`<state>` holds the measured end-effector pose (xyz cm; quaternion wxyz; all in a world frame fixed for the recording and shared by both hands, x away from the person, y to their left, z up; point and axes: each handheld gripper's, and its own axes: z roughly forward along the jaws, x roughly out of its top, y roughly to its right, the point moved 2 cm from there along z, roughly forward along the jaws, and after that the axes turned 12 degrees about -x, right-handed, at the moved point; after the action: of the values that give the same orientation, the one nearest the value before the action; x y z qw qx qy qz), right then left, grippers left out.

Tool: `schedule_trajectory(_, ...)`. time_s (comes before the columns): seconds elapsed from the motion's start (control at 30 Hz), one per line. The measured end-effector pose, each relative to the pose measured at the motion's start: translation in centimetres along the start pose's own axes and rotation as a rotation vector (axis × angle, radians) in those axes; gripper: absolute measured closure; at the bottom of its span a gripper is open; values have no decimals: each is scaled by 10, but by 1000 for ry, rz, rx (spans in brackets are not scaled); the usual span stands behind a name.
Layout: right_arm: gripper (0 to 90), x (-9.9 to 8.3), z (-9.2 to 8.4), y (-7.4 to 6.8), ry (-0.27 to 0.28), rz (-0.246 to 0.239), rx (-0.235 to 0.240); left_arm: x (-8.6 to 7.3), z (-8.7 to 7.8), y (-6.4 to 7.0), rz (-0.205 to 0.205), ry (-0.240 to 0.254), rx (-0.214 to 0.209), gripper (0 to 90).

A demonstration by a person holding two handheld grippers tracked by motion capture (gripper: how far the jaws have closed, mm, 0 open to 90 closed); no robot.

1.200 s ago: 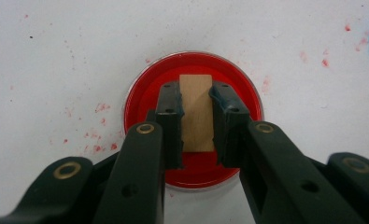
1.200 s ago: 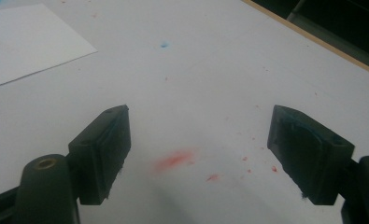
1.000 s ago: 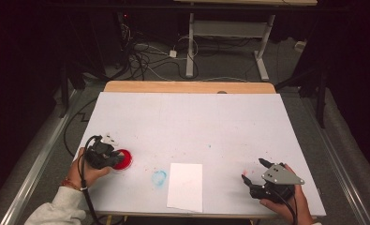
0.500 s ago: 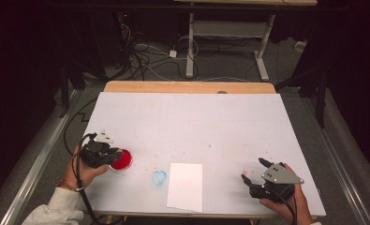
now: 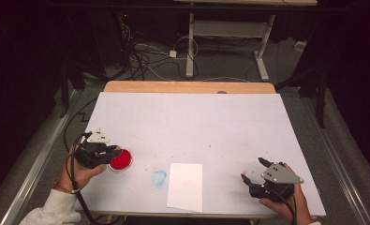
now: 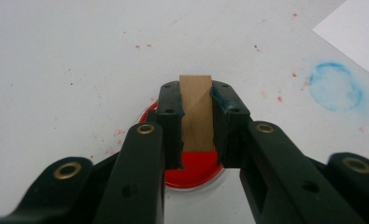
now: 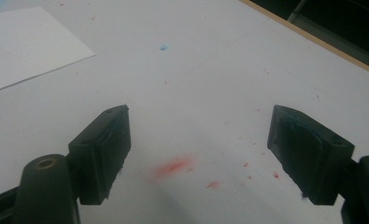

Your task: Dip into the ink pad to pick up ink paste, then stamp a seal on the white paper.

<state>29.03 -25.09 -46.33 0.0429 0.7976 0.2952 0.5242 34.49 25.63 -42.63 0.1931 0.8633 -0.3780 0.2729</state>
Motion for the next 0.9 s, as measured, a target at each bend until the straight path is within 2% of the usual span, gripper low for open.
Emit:
schedule_trajectory(0.43, 218, 0, 1, 0, 2, -1, 1, 10, -10, 17, 46, 53, 0, 737)
schedule_trajectory(0.9, 219, -2, -4, 3, 8, 4, -14, 36, -2, 43, 156, 58, -60, 736)
